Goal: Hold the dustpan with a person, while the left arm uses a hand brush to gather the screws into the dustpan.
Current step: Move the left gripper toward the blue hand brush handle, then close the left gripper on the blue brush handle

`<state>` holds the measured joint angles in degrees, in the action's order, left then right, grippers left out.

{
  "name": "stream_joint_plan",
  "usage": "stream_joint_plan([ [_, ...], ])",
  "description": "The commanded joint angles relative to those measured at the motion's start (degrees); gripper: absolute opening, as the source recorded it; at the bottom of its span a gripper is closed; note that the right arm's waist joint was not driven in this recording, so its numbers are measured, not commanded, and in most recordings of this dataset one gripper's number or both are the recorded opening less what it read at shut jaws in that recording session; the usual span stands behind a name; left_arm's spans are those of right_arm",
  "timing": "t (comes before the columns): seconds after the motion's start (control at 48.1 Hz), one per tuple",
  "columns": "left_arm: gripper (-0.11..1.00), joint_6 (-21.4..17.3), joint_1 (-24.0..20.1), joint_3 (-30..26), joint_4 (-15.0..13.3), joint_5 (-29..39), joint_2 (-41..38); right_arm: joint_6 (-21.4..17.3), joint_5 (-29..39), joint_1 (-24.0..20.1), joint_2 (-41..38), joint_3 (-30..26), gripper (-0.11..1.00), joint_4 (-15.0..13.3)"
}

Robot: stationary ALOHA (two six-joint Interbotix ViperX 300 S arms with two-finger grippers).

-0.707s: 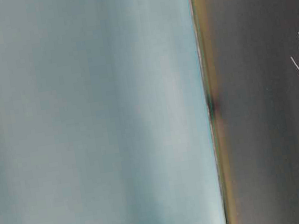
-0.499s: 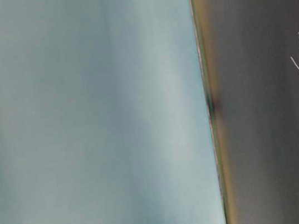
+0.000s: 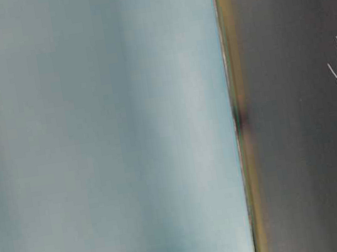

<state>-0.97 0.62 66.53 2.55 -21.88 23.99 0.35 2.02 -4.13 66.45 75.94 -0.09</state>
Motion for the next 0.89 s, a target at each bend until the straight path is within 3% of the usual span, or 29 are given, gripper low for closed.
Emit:
stream_joint_plan([
  [0.0, 0.07, -0.09, 0.0, 0.53, 0.26, -6.94, -5.54, -0.35, -1.14, 0.0, 2.9, 1.32, 0.0, 0.0],
  [0.208, 0.67, -0.18, 0.09, 0.09, 0.18, -13.36, -18.46, -0.62, -0.79, 0.0, 9.76, 4.48, 0.0, -0.09],
  [0.291, 0.85, -0.18, 0.09, -0.18, 0.18, -18.19, -23.29, -0.62, -0.44, 0.0, 11.78, 5.19, 0.0, -0.09],
  [0.52, 0.83, 0.53, 0.09, -0.7, 0.18, -31.38, -34.01, -0.7, 1.76, 0.0, 13.18, 5.62, 0.0, -0.09],
  [0.873, 0.84, 0.62, 2.02, -5.63, 0.18, -29.09, -40.43, -0.7, 2.11, 0.0, 13.27, 5.62, 0.0, 0.0],
])
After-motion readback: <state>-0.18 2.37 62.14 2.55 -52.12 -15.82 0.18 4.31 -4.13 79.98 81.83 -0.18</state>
